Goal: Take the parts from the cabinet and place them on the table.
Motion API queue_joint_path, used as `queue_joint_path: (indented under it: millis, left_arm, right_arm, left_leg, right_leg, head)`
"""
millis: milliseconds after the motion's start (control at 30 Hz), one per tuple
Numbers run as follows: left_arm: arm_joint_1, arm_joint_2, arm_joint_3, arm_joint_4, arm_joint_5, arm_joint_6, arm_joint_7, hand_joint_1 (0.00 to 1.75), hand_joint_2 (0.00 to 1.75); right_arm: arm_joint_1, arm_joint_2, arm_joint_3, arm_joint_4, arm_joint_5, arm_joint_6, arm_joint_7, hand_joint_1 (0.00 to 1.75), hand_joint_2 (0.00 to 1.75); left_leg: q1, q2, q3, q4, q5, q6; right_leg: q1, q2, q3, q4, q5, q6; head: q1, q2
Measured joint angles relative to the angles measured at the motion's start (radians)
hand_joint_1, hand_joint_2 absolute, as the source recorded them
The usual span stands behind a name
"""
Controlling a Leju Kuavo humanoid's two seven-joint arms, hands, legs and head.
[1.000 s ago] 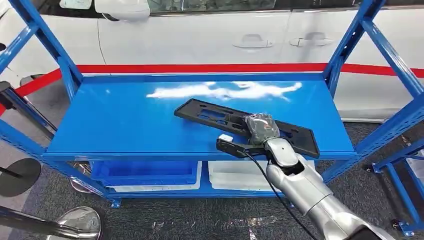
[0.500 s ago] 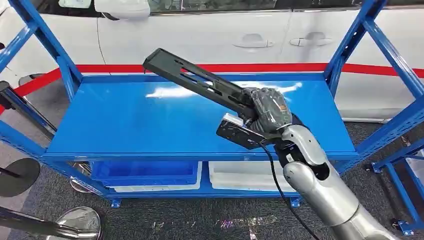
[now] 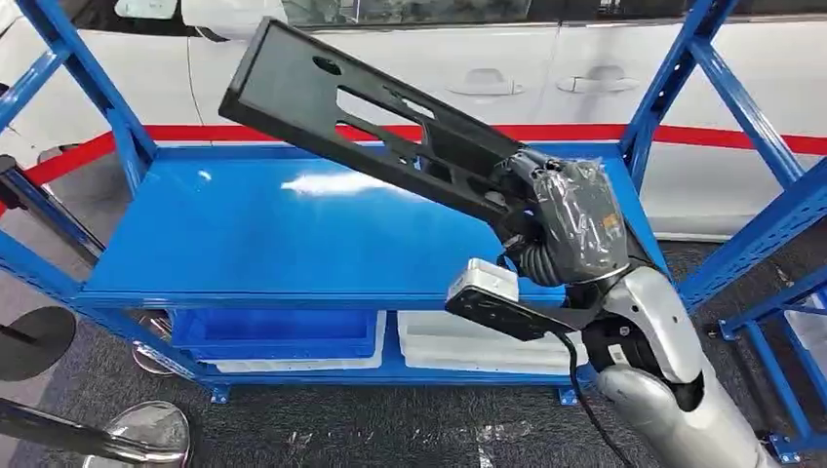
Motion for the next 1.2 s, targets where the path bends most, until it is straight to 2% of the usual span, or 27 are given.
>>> queue_joint_path:
  millis: [33,100,133,167,233,267,300,333,367,433,467,500,600,633,667,700,767,800,833,867,933,967,1000,1100,1133,1167,1200]
  left_arm:
    - [0.0,-0.001,0.0,0.0,0.0,0.0,0.001,0.0,1.75]
    - [0.002,-0.003,0.0,0.0,0.0,-0.002,0.003,0.0,1.75]
    - [0.002,-0.004,0.001,0.0,0.0,-0.003,0.004,0.0,1.75]
    - [0.002,-0.004,0.001,0.0,0.0,-0.003,0.005,0.0,1.75]
    - [0.0,-0.004,0.001,0.0,0.0,-0.005,0.007,0.0,1.75]
    - [-0.001,-0.004,0.001,0.0,0.0,-0.006,0.009,0.0,1.75]
    - [-0.001,-0.004,0.002,0.0,0.0,-0.007,0.01,0.0,1.75]
    - [0.0,-0.004,0.002,0.0,0.0,-0.008,0.01,0.0,1.75]
    - [0.0,-0.004,0.002,0.0,0.0,-0.009,0.01,0.0,1.75]
    - [-0.003,-0.004,0.002,0.0,0.0,-0.013,0.01,0.0,1.75]
    - [-0.007,0.002,0.002,0.002,0.0,-0.013,0.01,0.0,1.75]
    - [-0.006,0.002,0.002,0.003,0.0,-0.015,0.011,0.0,1.75]
    - [-0.011,0.002,0.004,0.004,0.0,-0.016,0.011,0.0,1.75]
    - [-0.011,-0.002,0.004,0.004,0.0,-0.016,0.011,0.0,1.75]
    - [-0.012,-0.004,0.005,0.004,0.0,-0.016,0.011,0.0,1.75]
    - [-0.011,-0.004,0.005,0.004,0.0,-0.016,0.011,0.0,1.75]
    - [-0.007,-0.004,0.005,0.004,-0.001,-0.017,0.011,0.0,1.75]
    - [-0.007,-0.004,0.005,0.004,0.0,-0.018,0.01,0.0,1.75]
    - [-0.007,-0.004,0.005,0.004,0.0,-0.018,0.008,0.0,1.75]
    - [-0.008,-0.004,0.005,0.004,0.001,-0.02,0.004,0.0,1.75]
    - [-0.007,-0.005,0.006,0.004,0.003,-0.026,-0.007,0.0,1.75]
    - [-0.009,-0.004,0.006,0.004,0.003,-0.027,-0.009,0.0,1.75]
    - [-0.011,-0.004,0.006,0.004,0.003,-0.027,-0.01,0.0,1.75]
    - [-0.01,-0.005,0.006,0.004,0.007,-0.03,-0.008,0.0,1.75]
    - [-0.006,-0.005,0.007,0.004,0.01,-0.029,-0.006,0.0,1.75]
    - [-0.006,-0.005,0.007,0.004,0.012,-0.029,-0.005,0.0,1.75]
    - [-0.005,-0.005,0.007,0.004,0.013,-0.029,-0.003,0.0,1.75]
  right_arm:
    - [0.002,-0.001,0.0,-0.011,0.002,0.001,0.0,1.75,1.75]
    - [0.008,-0.003,0.0,-0.024,0.004,0.002,0.001,1.75,1.75]
    - [0.008,-0.004,0.0,-0.031,0.004,0.003,0.001,1.75,1.75]
    - [0.01,-0.004,0.0,-0.04,0.005,0.003,0.002,1.75,1.75]
    - [0.012,-0.004,0.0,-0.056,0.011,0.003,0.002,1.75,1.75]
    - [0.017,-0.005,0.0,-0.061,0.015,0.003,0.002,1.75,1.75]
    - [0.024,-0.005,0.0,-0.065,0.019,0.003,0.002,1.75,1.75]
    - [0.029,-0.005,0.0,-0.069,0.026,0.003,0.001,1.75,1.75]
    - [0.031,-0.005,0.001,-0.074,0.038,0.004,0.002,1.75,1.75]
    - [0.03,-0.006,0.001,-0.09,0.075,0.005,0.001,1.75,1.75]
    - [0.031,-0.007,0.001,-0.097,0.089,0.006,0.002,1.75,1.75]
    - [0.029,-0.009,0.002,-0.102,0.1,0.01,0.002,1.75,1.75]
    - [0.031,-0.01,0.004,-0.112,0.115,0.014,0.004,1.75,1.75]
    - [0.031,-0.013,0.006,-0.118,0.118,0.017,0.004,1.75,1.75]
    - [0.034,-0.018,0.006,-0.118,0.119,0.017,0.004,1.75,1.75]
    - [0.032,-0.018,0.008,-0.121,0.12,0.017,0.004,1.75,1.75]
    - [0.032,-0.019,0.01,-0.126,0.121,0.018,0.003,1.75,1.75]
    - [0.032,-0.02,0.01,-0.126,0.12,0.019,0.004,1.75,1.75]
    - [0.032,-0.021,0.01,-0.126,0.116,0.02,0.003,1.75,1.75]
    - [0.031,-0.021,0.01,-0.126,0.103,0.022,0.003,1.75,1.75]
    - [0.008,-0.021,0.01,-0.118,0.064,0.024,-0.003,1.75,1.75]
    - [-0.008,-0.021,0.01,-0.113,0.05,0.025,-0.006,1.75,1.75]
    - [-0.016,-0.021,0.01,-0.109,0.04,0.026,-0.011,1.75,1.75]
    - [-0.023,-0.021,0.01,-0.099,0.017,0.03,-0.015,1.75,1.75]
    - [-0.027,-0.021,0.01,-0.094,0.007,0.032,-0.015,1.75,1.75]
    - [-0.031,-0.021,0.01,-0.091,0.0,0.034,-0.015,1.75,1.75]
    - [-0.037,-0.019,0.01,-0.087,-0.013,0.034,-0.013,1.75,1.75]
  left_leg:
    - [0.0,-0.001,0.002,0.012,-0.002,-0.005]
    - [0.005,-0.004,-0.013,0.011,0.008,-0.017]
    - [0.009,-0.002,-0.021,0.024,-0.009,-0.019]
    - [0.007,-0.001,-0.038,0.06,-0.05,-0.015]
    - [0.0,0.0,-0.089,0.201,-0.146,-0.01]
    - [-0.004,0.0,-0.112,0.276,-0.181,-0.006]
    - [-0.009,-0.001,-0.116,0.31,-0.189,0.0]
    - [-0.015,-0.001,-0.1,0.298,-0.177,0.008]
    - [-0.024,-0.001,-0.062,0.245,-0.148,0.022]
    - [-0.047,-0.002,0.051,0.077,-0.085,0.059]
    - [-0.051,0.003,0.077,0.016,-0.111,0.085]
    - [-0.059,0.01,0.082,0.018,-0.086,0.082]
    - [-0.072,0.006,0.068,0.001,-0.064,0.086]
    - [-0.057,0.008,0.069,-0.04,-0.034,0.087]
    - [-0.053,0.013,0.078,-0.048,-0.017,0.077]
    - [-0.051,0.014,0.067,-0.057,-0.004,0.089]
    - [-0.051,0.017,0.038,-0.052,0.017,0.084]
    - [-0.051,0.017,0.023,-0.047,0.024,0.082]
    - [-0.049,0.017,0.006,-0.039,0.03,0.08]
    - [-0.046,0.016,-0.012,-0.028,0.034,0.076]
    - [-0.039,0.015,-0.045,0.001,0.039,0.068]
    - [-0.039,0.015,-0.061,0.017,0.04,0.061]
    - [-0.042,0.014,-0.075,0.03,0.042,0.053]
    - [-0.04,0.011,-0.079,0.029,0.061,0.033]
    - [-0.037,0.008,-0.083,0.031,0.063,0.026]
    - [-0.034,0.006,-0.092,0.044,0.043,0.022]
    - [-0.034,0.006,-0.111,0.089,-0.021,0.015]
  right_leg:
    - [-0.005,-0.002,0.0,-0.014,-0.025,-0.014]
    - [0.0,-0.001,-0.019,0.002,-0.016,-0.035]
    - [-0.001,-0.002,-0.026,0.0,-0.009,-0.048]
    - [0.002,-0.001,-0.033,-0.001,-0.003,-0.056]
    - [0.008,-0.002,-0.049,-0.001,0.008,-0.069]
    - [0.015,-0.003,-0.057,-0.001,0.014,-0.073]
    - [0.023,-0.003,-0.065,-0.001,0.02,-0.076]
    - [0.029,-0.003,-0.072,-0.001,0.026,-0.079]
    - [0.036,-0.003,-0.079,-0.001,0.033,-0.081]
    - [0.048,-0.002,-0.089,-0.001,0.045,-0.083]
    - [0.041,-0.005,-0.091,-0.001,0.052,-0.084]
    - [0.045,-0.007,-0.089,-0.01,0.06,-0.077]
    - [0.032,-0.014,-0.085,-0.028,0.085,-0.059]
    - [0.046,-0.01,-0.085,-0.031,0.092,-0.052]
    - [0.046,-0.009,-0.098,-0.02,0.064,-0.046]
    - [0.043,-0.009,-0.112,0.024,0.0,-0.045]
    - [0.036,-0.01,-0.144,0.168,-0.107,-0.038]
    - [0.032,-0.012,-0.151,0.222,-0.125,-0.033]
    - [0.027,-0.013,-0.142,0.242,-0.117,-0.029]
    - [0.023,-0.013,-0.11,0.218,-0.09,-0.023]
    - [0.013,-0.016,0.0,0.073,-0.039,-0.013]
    - [0.01,-0.017,0.042,-0.006,-0.07,-0.01]
    - [0.025,-0.01,0.051,-0.011,-0.063,-0.026]
    - [0.027,-0.012,0.036,-0.011,-0.054,-0.048]
    - [0.02,-0.015,0.026,-0.022,-0.042,-0.062]
    - [0.019,-0.018,0.025,-0.022,-0.034,-0.067]
    - [0.018,-0.017,0.013,-0.025,-0.021,-0.074]
  head:
    - [-0.004,0.0]
    - [-0.002,0.0]
    - [-0.007,0.0]
    - [-0.009,0.0]
    - [-0.013,0.0]
    - [-0.015,0.0]
    - [-0.014,0.0]
    - [-0.014,0.0]
    - [-0.014,0.0]
    - [-0.014,0.0]
    - [-0.011,0.0]
    - [-0.007,0.0]
    - [-0.019,0.0]
    - [-0.015,0.0]
    - [-0.017,0.0]
    - [-0.011,0.0]
    - [-0.008,0.0]
    - [-0.008,0.0]
    - [-0.007,0.0]
    - [-0.008,0.0]
    - [-0.007,0.0]
    - [-0.007,0.0]
    - [-0.009,0.0]
    - [-0.007,0.0]
    - [-0.005,0.0]
    - [-0.007,0.0]
    - [-0.013,0.0]
